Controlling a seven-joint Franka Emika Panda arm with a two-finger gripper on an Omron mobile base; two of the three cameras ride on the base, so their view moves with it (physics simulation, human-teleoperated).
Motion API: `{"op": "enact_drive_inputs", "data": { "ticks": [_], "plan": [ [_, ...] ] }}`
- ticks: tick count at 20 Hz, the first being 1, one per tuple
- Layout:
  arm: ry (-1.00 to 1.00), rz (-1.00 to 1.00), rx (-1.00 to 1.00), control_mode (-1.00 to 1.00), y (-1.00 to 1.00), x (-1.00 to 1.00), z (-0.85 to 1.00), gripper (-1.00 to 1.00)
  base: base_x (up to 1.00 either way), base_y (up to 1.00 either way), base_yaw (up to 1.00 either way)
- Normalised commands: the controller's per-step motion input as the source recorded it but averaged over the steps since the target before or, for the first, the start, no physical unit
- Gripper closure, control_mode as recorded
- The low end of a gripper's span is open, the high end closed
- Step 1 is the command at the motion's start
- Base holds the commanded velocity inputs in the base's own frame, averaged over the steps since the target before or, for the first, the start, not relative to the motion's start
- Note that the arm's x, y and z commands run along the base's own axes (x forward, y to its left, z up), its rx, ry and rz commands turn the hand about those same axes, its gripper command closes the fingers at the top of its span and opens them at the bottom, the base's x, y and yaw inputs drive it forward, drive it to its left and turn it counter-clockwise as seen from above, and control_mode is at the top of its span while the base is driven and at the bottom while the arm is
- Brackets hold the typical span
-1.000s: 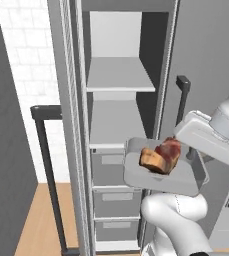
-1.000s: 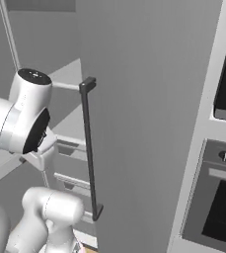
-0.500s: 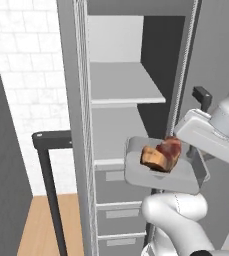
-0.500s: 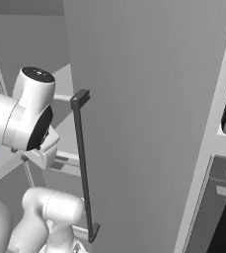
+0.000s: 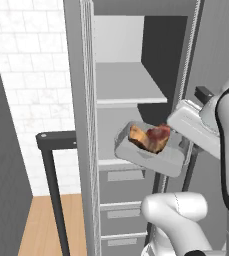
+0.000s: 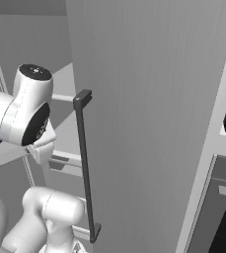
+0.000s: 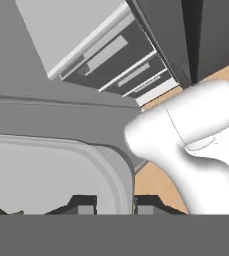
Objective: Take the meat container that has the steak and place it on the second highest rack of the freezer. Then take the vegetable container that has the tomato and lemon and place it on the highest rack of the freezer.
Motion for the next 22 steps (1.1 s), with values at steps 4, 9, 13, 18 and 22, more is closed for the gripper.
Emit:
{"op": "enact_drive_inputs", "data": {
  "ticks": [4,9,13,18,22],
  "plan": [
    [0.02,-0.46,0.0,-1.0,0.12,0.39,0.0,1.0,0.0,0.0,0.0],
    [0.05,-0.49,-0.02,-1.0,0.29,0.68,-0.25,1.0,0.0,0.0,0.0],
    [0.12,-0.39,-0.05,-1.0,0.39,0.96,-0.59,1.0,0.0,0.0,0.0],
    [0.09,-0.17,-0.08,-1.0,0.43,0.77,-0.7,1.0,0.0,0.0,0.0],
    [0.03,-0.13,-0.05,-1.0,0.34,0.91,-0.59,1.0,0.0,0.0,0.0]
  ]
}}
